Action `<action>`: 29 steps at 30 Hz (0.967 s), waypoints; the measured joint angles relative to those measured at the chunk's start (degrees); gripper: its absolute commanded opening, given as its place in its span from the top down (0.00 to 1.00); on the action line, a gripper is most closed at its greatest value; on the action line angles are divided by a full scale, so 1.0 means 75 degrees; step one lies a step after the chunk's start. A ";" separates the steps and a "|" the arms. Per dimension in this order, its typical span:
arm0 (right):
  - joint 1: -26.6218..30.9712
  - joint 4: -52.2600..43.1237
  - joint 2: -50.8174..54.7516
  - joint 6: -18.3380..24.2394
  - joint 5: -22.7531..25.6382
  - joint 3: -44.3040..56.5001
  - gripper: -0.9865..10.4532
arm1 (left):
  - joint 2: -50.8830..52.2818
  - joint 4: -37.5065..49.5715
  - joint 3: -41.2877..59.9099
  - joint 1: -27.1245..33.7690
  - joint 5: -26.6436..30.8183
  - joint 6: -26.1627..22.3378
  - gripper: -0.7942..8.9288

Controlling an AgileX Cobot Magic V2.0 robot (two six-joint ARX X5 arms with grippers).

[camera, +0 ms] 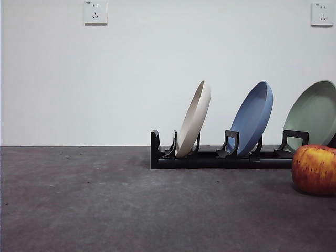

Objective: Take the yellow plate from the plate rack,put the plate on the table,take the apple from the table,put the apple in the plate

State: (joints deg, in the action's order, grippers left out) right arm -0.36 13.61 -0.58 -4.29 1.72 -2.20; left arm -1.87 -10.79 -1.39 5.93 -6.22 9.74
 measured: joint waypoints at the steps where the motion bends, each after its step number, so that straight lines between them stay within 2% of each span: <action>1: 0.0000 0.0000 0.0000 -0.0003 0.0000 0.0000 0.91 | 0.0000 0.0000 0.0000 0.0000 0.0003 0.0000 0.92; 12: 0.0000 -0.0003 0.0000 -0.0003 0.0038 0.0000 0.91 | 0.0000 0.0000 0.0000 0.0000 0.0003 0.0000 0.92; 15: 0.0000 0.0000 0.0000 -0.0201 -0.0041 -0.0003 0.92 | 0.0000 0.0000 0.0000 0.0003 -0.0064 0.0000 0.92; 18: 0.0000 0.0064 -0.0003 -0.0597 -0.0248 -0.0085 0.92 | 0.0000 -0.0055 -0.0020 0.0000 -0.0734 0.0073 0.92; 21: 0.0000 0.0050 -0.0006 -0.0769 -0.0286 -0.0562 0.92 | -0.0009 -0.0458 -0.0283 0.0000 -0.0903 0.0361 0.93; 25: 0.0000 0.0111 -0.0239 -0.1084 -0.0312 -0.1463 0.92 | -0.0154 -0.0525 -0.1067 0.0000 -0.1408 0.0551 0.92; 29: 0.0000 0.0781 -0.0854 -0.1157 -0.0720 -0.2500 0.92 | -0.0612 -0.1113 -0.2046 0.0000 -0.1804 0.0641 0.92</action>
State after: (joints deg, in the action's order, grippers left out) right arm -0.36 19.46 -6.98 -12.97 -3.68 -20.95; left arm -6.46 -19.14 -16.73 5.93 -19.75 14.55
